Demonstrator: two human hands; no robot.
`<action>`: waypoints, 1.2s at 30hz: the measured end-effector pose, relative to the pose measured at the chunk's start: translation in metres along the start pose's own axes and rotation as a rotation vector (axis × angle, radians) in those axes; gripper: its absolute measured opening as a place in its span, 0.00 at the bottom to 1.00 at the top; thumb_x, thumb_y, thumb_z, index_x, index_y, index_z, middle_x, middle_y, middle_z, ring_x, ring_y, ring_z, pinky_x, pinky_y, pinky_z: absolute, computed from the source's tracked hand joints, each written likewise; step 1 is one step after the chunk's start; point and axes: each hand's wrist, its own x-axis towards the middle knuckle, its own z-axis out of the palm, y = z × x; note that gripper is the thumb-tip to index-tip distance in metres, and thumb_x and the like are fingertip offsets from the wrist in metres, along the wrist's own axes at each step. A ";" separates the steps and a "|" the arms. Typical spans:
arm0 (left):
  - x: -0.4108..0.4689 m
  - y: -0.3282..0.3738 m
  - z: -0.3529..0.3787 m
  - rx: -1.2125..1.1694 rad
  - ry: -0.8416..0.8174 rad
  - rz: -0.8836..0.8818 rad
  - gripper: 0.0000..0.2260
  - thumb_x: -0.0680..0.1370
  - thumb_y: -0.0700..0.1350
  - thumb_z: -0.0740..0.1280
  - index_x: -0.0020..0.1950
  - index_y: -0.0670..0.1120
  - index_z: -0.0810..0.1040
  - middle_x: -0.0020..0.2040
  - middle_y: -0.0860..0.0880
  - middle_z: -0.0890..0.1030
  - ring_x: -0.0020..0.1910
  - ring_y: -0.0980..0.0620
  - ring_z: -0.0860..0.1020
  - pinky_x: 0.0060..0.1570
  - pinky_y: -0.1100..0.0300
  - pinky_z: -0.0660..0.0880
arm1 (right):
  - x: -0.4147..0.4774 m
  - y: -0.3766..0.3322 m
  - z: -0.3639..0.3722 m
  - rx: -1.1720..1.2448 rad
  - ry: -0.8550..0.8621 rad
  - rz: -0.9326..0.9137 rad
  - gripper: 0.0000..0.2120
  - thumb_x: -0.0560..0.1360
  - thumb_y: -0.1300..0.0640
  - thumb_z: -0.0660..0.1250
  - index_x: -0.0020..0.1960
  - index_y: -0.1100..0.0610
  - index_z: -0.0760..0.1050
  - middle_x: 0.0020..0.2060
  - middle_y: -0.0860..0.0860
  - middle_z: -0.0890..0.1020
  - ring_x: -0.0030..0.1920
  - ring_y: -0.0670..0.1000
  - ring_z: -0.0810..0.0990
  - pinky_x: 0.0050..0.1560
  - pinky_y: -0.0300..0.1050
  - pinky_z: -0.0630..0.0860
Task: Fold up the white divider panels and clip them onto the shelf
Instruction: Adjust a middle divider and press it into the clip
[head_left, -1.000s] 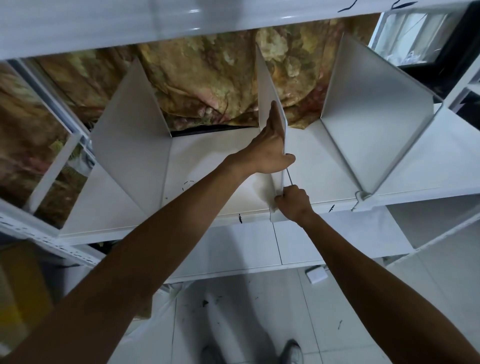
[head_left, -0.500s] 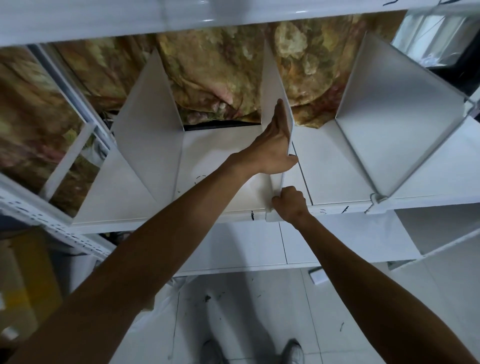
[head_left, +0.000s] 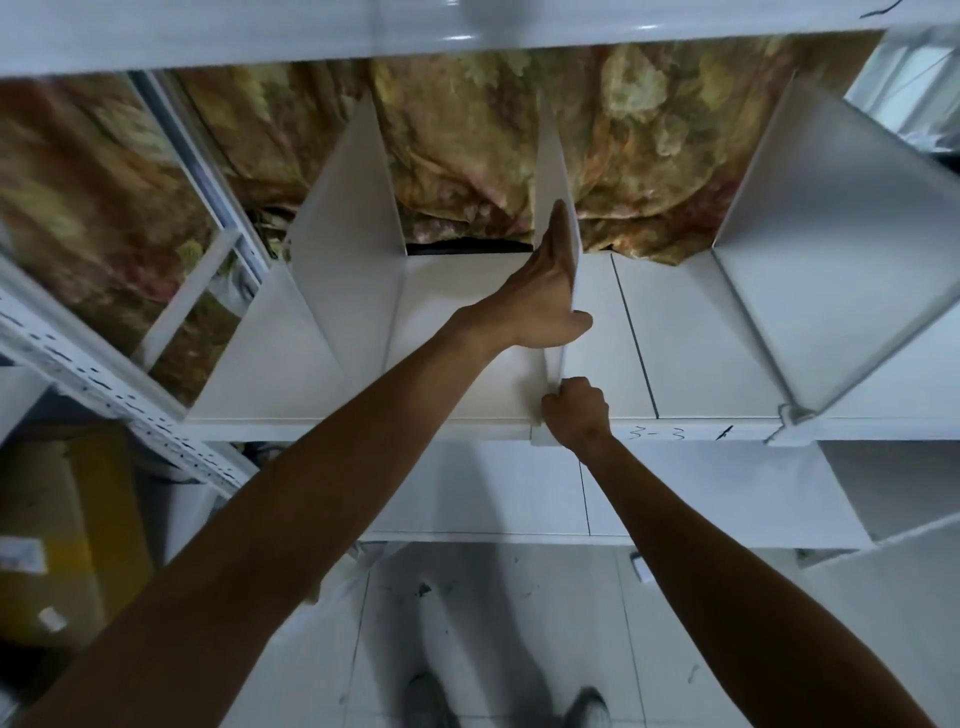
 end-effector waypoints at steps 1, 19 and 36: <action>-0.001 0.000 -0.001 0.000 0.002 -0.001 0.47 0.72 0.46 0.68 0.78 0.43 0.35 0.78 0.40 0.52 0.73 0.40 0.62 0.59 0.62 0.65 | 0.000 -0.001 0.001 0.001 -0.002 -0.005 0.14 0.75 0.60 0.61 0.54 0.68 0.78 0.53 0.63 0.82 0.55 0.66 0.79 0.55 0.49 0.74; -0.011 -0.007 -0.013 0.023 -0.001 -0.047 0.48 0.74 0.46 0.68 0.76 0.44 0.31 0.79 0.43 0.48 0.73 0.43 0.63 0.52 0.63 0.66 | 0.000 -0.011 0.011 0.029 -0.015 0.012 0.15 0.76 0.60 0.60 0.57 0.67 0.77 0.56 0.63 0.81 0.58 0.65 0.78 0.57 0.49 0.73; -0.009 -0.004 -0.006 -0.055 -0.034 -0.102 0.47 0.74 0.46 0.64 0.76 0.52 0.28 0.81 0.47 0.44 0.57 0.40 0.78 0.54 0.43 0.78 | 0.001 -0.002 0.001 0.169 -0.140 -0.005 0.10 0.72 0.57 0.68 0.45 0.62 0.84 0.43 0.58 0.84 0.45 0.58 0.79 0.42 0.44 0.73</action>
